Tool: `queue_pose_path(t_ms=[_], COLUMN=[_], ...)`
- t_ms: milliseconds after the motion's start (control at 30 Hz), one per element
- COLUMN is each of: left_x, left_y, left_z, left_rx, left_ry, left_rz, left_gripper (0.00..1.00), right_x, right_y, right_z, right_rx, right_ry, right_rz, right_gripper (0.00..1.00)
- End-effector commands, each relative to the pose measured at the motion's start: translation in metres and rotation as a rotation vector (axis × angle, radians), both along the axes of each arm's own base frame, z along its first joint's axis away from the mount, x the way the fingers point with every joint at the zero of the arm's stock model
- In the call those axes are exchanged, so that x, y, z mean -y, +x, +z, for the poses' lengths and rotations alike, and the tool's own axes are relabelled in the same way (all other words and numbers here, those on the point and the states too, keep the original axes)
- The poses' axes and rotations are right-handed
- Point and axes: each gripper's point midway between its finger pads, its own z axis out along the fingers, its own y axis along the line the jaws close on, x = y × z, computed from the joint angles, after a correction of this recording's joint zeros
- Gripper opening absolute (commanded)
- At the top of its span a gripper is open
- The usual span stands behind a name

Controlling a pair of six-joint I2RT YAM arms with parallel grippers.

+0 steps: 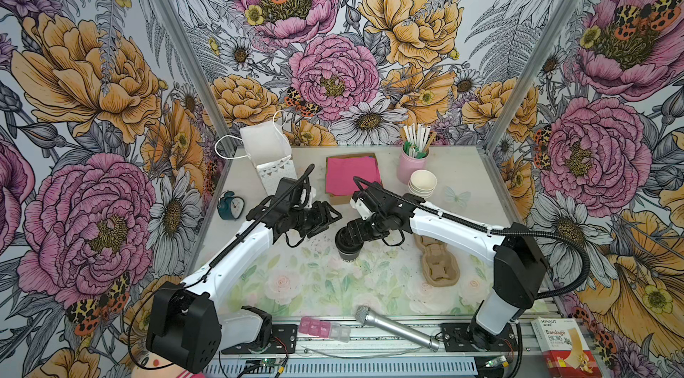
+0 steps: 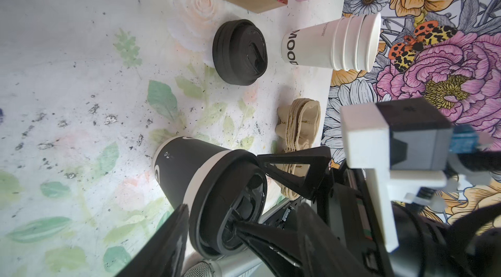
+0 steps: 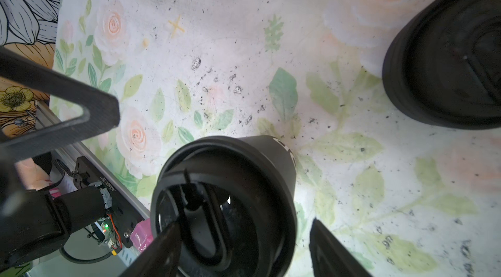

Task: Pack a coffee takeout order
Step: Close the lid on the coffee cup.

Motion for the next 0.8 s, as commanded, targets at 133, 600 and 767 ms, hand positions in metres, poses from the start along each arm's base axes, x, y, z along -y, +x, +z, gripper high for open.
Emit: queue_pose_path(t_ms=[133, 600, 767], left_x=[0.001, 0.010, 0.022], left_y=[0.004, 0.008, 0.008], left_z=[0.007, 0.006, -0.001], left_rx=[0.031, 0.027, 0.011], left_ry=[-0.001, -0.009, -0.005], left_rz=[-0.039, -0.090, -0.139], left_gripper=[0.65, 0.63, 0.62], right_x=[0.010, 0.026, 0.034], right_y=[0.011, 0.005, -0.002], right_z=[0.009, 0.034, 0.024], right_rx=[0.037, 0.080, 0.046], right_ry=[-0.042, -0.011, -0.024], right_rz=[-0.027, -0.094, -0.137], right_gripper=[0.87, 0.91, 0.88])
